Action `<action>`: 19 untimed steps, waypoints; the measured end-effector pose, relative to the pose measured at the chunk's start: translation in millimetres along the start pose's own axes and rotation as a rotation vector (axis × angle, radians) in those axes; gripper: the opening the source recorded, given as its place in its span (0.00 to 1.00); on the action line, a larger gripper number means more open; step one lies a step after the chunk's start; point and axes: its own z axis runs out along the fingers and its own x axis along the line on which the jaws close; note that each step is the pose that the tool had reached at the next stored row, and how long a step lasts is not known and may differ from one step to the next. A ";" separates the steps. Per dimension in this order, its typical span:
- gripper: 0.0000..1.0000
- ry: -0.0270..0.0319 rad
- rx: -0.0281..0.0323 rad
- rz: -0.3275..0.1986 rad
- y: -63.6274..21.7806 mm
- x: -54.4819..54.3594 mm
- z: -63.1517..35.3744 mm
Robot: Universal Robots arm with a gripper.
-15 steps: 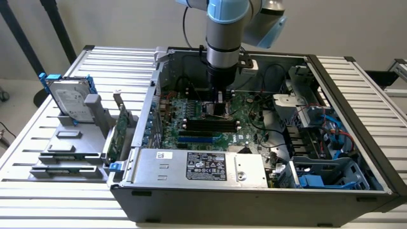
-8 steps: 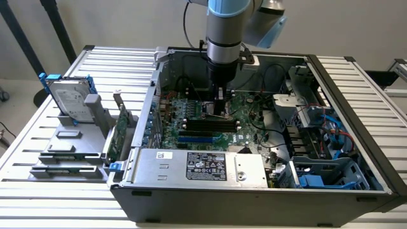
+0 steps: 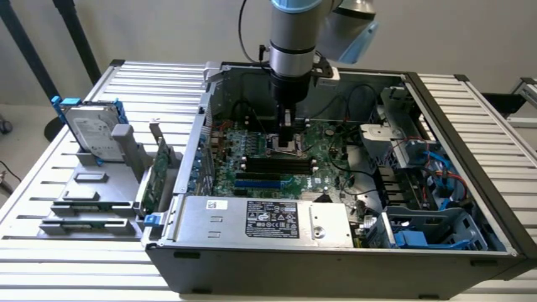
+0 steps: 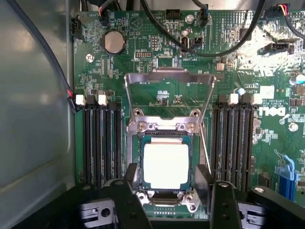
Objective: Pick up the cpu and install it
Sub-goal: 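Place the cpu into insertion slot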
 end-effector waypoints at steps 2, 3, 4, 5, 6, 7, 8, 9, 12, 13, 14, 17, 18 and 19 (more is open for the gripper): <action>0.53 0.0006 0.0019 0.000 -6.2 -0.1 -1.5; 0.41 0.0006 0.0030 0.000 -9.6 -0.2 -2.4; 0.41 0.0007 0.0042 0.000 -13.0 -0.2 -3.3; 0.35 0.0008 0.0054 0.000 -16.7 -0.3 -4.3; 0.29 0.0009 0.0066 0.000 -20.1 -0.4 -5.2; 0.29 0.0011 0.0077 0.000 -23.6 -0.4 -6.1; 0.24 0.0012 0.0087 0.000 -27.2 -0.5 -7.1; 0.24 0.0013 0.0095 0.000 -30.6 -0.5 -8.0; 0.11 0.0012 0.0101 0.000 -34.5 -0.6 -8.5; 0.11 0.0013 0.0101 0.000 -34.5 -0.6 -8.5; 0.11 0.0013 0.0101 0.000 -34.5 -0.6 -8.5; 0.11 0.0013 0.0101 0.000 -34.5 -0.6 -8.5; 0.11 0.0013 0.0101 0.000 -34.5 -0.6 -8.5; 0.11 0.0013 0.0101 0.000 -34.5 -0.6 -8.5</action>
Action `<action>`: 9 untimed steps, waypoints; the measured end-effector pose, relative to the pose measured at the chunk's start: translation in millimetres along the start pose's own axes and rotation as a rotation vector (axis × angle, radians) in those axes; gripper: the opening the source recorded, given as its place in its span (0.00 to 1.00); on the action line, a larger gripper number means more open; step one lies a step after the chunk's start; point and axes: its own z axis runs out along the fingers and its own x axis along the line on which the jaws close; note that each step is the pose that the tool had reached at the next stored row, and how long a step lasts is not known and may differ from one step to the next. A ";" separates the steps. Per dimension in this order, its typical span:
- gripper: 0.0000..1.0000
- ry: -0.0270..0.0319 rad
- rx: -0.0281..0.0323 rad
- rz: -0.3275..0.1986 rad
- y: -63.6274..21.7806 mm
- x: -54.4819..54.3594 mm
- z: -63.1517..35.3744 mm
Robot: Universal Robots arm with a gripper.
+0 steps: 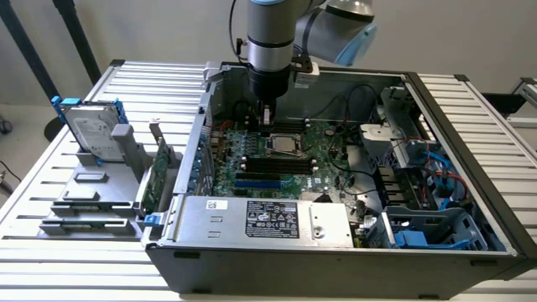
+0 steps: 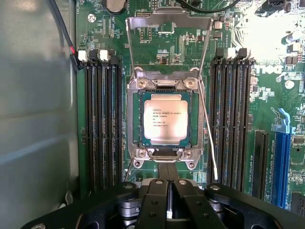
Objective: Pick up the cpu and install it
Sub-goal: 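Close the cpu cover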
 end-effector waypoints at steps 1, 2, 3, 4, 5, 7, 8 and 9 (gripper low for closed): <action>0.11 0.0000 0.0000 0.000 0.0 0.0 0.0; 0.11 0.0000 0.0000 0.000 0.0 0.0 0.0; 0.11 0.0000 0.0000 0.000 0.0 0.0 0.0; 0.11 0.0000 0.0000 0.000 0.0 0.0 0.0; 0.11 0.0000 0.0000 0.000 0.0 0.0 0.0; 0.11 0.0000 0.0000 0.000 0.0 0.0 0.0; 0.11 0.0000 0.0000 0.000 0.0 0.0 0.0; 0.11 0.0000 0.0000 0.000 0.0 0.0 0.0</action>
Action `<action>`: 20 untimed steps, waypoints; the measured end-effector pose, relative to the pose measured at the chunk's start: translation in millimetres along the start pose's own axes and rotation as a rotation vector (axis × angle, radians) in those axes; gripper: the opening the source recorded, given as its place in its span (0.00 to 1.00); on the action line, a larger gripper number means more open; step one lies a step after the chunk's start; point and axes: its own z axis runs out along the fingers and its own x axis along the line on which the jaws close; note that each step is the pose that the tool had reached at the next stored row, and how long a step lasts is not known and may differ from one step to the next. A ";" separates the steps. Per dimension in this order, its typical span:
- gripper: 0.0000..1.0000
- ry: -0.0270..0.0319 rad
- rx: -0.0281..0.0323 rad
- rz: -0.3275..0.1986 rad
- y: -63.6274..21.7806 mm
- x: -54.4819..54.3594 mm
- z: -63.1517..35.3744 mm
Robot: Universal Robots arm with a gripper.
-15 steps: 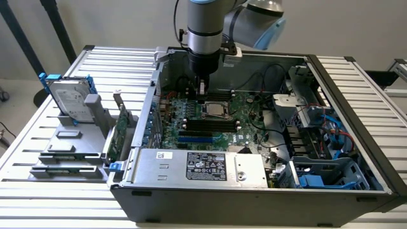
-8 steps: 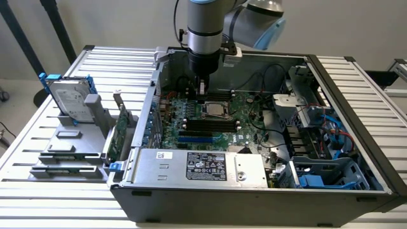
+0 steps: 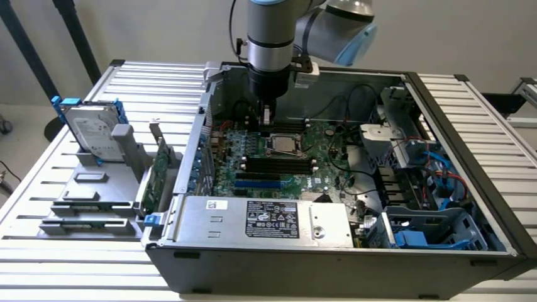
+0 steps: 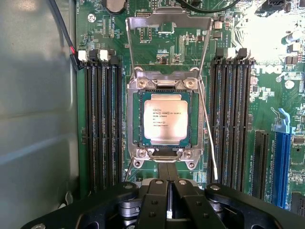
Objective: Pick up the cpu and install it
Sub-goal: 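Close the cpu cover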
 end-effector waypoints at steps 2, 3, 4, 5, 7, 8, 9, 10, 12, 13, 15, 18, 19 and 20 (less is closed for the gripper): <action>0.11 0.0000 0.0000 0.000 0.1 -0.1 0.0; 0.11 0.0003 0.0001 0.000 1.5 -0.3 0.0; 0.11 0.0004 0.0004 0.000 4.6 -0.4 0.0; 0.11 0.0008 0.0004 0.000 8.4 -0.4 0.0; 0.11 0.0033 0.0006 0.000 17.3 -0.6 -0.2; 0.11 0.0044 0.0008 -0.001 21.8 -0.8 -0.5; 0.11 0.0056 0.0008 -0.001 26.3 -0.9 -1.1; 0.11 0.0065 0.0010 -0.001 30.8 -1.0 -2.0; 0.11 0.0085 0.0015 -0.001 40.2 -0.9 -5.5; 0.11 0.0094 0.0019 -0.001 44.7 -0.9 -7.8; 0.11 0.0108 0.0028 -0.001 53.8 -0.8 -12.5; 0.11 0.0125 0.0042 -0.001 67.6 -0.6 -20.0; 0.11 0.0130 0.0047 -0.001 72.1 -0.5 -22.4; 0.11 0.0134 0.0052 -0.001 76.8 -0.4 -24.9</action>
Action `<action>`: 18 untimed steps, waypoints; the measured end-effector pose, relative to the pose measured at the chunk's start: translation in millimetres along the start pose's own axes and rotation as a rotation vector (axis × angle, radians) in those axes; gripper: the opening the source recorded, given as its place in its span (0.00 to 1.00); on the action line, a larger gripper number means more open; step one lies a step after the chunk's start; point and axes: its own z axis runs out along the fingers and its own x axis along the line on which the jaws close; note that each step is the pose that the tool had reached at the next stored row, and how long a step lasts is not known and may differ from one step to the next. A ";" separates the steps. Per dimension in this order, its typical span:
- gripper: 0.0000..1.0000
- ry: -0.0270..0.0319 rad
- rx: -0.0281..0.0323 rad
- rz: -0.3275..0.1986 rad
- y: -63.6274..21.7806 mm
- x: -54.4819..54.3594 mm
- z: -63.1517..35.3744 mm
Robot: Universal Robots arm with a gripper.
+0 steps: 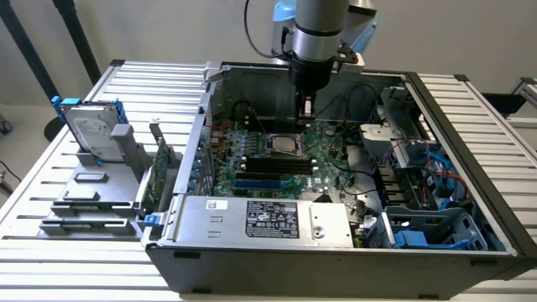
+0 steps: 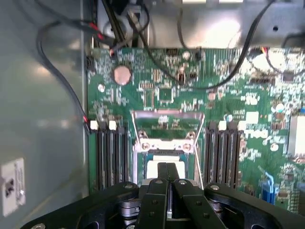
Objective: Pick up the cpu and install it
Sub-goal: 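Close the cpu cover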
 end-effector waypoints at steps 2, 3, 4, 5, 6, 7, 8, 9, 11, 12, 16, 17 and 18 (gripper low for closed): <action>0.11 0.0013 0.0008 0.000 9.0 0.3 -4.8; 0.11 0.0017 0.0013 0.000 13.8 0.4 -7.3; 0.11 0.0022 0.0017 0.000 18.3 0.6 -9.5; 0.11 0.0025 0.0022 0.000 22.8 0.7 -11.6; 0.11 0.0029 0.0026 0.000 27.3 0.8 -13.4; 0.11 0.0032 0.0029 -0.001 31.8 0.9 -14.8; 0.11 0.0037 0.0031 -0.001 36.3 0.9 -15.5; 0.11 0.0038 0.0033 -0.001 40.7 0.9 -15.8; 0.11 0.0045 0.0033 -0.002 47.8 0.9 -15.8; 0.11 0.0048 0.0033 -0.002 50.4 0.8 -15.8; 0.11 0.0050 0.0030 -0.003 54.9 0.8 -14.9; 0.11 0.0049 0.0024 -0.003 55.1 0.7 -13.6; 0.11 0.0049 0.0019 -0.004 55.3 0.6 -11.9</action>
